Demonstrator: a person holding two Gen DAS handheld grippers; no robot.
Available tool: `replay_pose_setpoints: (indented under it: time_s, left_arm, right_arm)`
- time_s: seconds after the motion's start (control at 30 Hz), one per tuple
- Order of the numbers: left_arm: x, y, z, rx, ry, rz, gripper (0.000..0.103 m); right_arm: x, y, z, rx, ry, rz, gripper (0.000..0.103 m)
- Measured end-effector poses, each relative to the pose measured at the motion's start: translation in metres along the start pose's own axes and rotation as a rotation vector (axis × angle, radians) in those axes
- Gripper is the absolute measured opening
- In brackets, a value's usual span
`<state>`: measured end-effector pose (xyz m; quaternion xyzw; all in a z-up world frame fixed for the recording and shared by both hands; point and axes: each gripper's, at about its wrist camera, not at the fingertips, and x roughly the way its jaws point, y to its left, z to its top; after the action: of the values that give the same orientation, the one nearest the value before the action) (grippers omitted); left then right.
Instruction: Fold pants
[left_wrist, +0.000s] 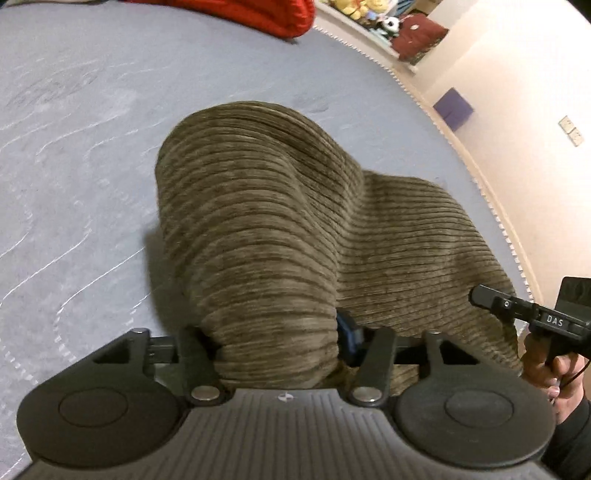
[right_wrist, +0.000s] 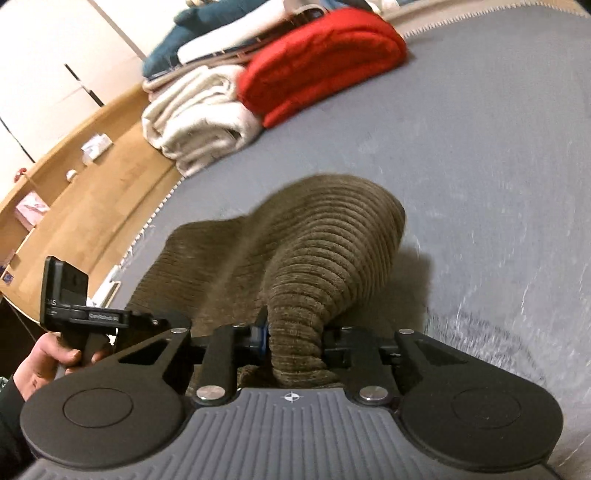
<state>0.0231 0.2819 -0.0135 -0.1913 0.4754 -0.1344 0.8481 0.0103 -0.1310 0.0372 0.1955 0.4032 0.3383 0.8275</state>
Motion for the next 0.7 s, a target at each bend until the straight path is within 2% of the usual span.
replay_pose_setpoints:
  time_s: [0.17,0.47,0.53,0.57,0.6,0.63,0.67,0.7]
  left_arm:
    - [0.023,-0.05,0.024,0.059,-0.028,-0.053,0.053]
    - [0.089,-0.145,0.09,0.095,-0.15,-0.159,0.052]
    - [0.11,-0.155,0.102,0.078,-0.149,-0.166,0.056]
    - [0.124,-0.155,0.106,0.054,-0.134,-0.16,0.063]
    - [0.138,-0.152,0.109,0.033,-0.109,-0.133,0.071]
    - [0.146,-0.147,0.11,0.02,-0.084,-0.076,0.074]
    - [0.154,-0.144,0.11,0.007,-0.075,0.042,0.075]
    - [0.156,-0.14,0.11,0.004,-0.075,0.15,0.083]
  right_arm:
    - [-0.036,-0.012,0.032,-0.022,-0.059,-0.041,0.023]
    - [-0.1,-0.075,0.11,-0.125,-0.194,-0.138,0.023]
    - [-0.108,-0.097,0.126,-0.147,-0.21,-0.138,0.023]
    - [-0.11,-0.112,0.129,-0.148,-0.209,-0.138,0.026]
    - [-0.109,-0.129,0.133,-0.137,-0.2,-0.144,0.034]
    - [-0.102,-0.149,0.136,-0.105,-0.186,-0.173,0.041]
    - [-0.096,-0.173,0.136,-0.053,-0.175,-0.248,0.052]
    - [-0.092,-0.194,0.133,0.004,-0.177,-0.361,0.054]
